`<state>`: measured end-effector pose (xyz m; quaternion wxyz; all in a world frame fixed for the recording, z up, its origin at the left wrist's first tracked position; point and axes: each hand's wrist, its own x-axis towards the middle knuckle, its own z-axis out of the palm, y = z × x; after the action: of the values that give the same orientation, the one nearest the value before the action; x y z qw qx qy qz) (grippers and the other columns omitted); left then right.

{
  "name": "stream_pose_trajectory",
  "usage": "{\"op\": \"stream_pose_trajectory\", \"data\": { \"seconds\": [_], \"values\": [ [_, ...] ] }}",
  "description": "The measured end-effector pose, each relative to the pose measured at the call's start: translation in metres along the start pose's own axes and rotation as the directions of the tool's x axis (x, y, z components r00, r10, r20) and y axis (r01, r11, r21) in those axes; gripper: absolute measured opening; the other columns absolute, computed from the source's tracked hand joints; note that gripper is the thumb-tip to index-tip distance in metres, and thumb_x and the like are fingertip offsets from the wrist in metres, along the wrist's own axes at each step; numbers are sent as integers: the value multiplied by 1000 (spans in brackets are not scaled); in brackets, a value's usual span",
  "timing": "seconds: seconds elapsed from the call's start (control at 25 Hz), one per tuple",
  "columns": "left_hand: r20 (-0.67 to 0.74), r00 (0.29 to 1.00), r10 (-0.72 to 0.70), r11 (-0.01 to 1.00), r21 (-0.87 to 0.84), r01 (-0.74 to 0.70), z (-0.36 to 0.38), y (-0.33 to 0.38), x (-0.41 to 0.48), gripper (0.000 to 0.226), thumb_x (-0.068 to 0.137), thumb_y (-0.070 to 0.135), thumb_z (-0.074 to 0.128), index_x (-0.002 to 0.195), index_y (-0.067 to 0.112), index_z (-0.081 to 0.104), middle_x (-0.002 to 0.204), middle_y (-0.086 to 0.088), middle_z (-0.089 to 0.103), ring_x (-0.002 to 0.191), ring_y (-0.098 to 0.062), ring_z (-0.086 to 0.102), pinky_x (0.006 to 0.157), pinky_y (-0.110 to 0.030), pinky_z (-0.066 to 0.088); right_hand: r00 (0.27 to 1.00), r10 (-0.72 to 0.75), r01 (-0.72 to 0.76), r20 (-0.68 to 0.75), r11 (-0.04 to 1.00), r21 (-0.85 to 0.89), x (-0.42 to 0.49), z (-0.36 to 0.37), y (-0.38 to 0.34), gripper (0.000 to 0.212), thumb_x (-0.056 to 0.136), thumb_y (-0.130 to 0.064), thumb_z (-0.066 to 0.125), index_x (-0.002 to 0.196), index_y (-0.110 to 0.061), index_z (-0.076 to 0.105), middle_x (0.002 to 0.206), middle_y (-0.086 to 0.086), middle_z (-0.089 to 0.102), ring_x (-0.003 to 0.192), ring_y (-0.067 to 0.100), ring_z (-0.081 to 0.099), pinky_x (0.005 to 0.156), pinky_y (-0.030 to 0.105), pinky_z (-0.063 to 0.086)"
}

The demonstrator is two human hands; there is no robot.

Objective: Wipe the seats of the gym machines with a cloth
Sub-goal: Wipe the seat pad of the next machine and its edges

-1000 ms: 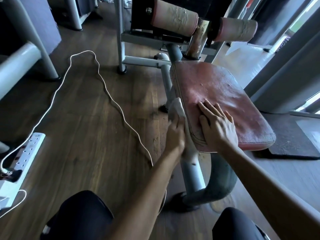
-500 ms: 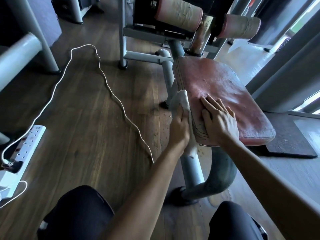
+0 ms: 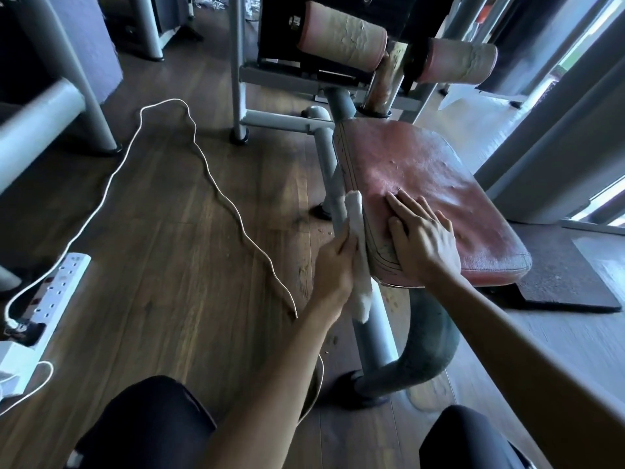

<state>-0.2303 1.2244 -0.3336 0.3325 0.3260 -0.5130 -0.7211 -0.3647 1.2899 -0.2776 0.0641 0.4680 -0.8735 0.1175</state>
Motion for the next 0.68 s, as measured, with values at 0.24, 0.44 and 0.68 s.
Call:
{"op": "stream_pose_trajectory", "data": {
  "seconds": [0.24,0.44,0.68],
  "values": [
    [-119,970,-212,911,-383,153,-6,-31,-19,28,106,29,45,103,30,73,103,4,77,102,-15,71,94,-38,56,998,-6,2,65,998,61,10,-7,4,45,100,-43,36,144,-45,47,154,-14,41,144,18,33,113,46,26],
    [-51,998,-45,975,-221,33,14,-11,8,34,107,30,44,139,29,57,124,8,70,116,-9,65,105,-37,49,979,20,-46,201,991,128,55,-9,5,31,104,-47,37,131,-50,52,145,-7,41,135,28,32,108,51,24],
    [-72,997,3,990,138,7,18,29,71,42,108,39,35,143,23,52,125,-3,66,118,-21,62,89,-22,44,975,-36,36,218,999,7,74,9,7,53,106,-35,24,156,-50,15,168,-14,6,155,15,6,120,45,10]
  ]
}}
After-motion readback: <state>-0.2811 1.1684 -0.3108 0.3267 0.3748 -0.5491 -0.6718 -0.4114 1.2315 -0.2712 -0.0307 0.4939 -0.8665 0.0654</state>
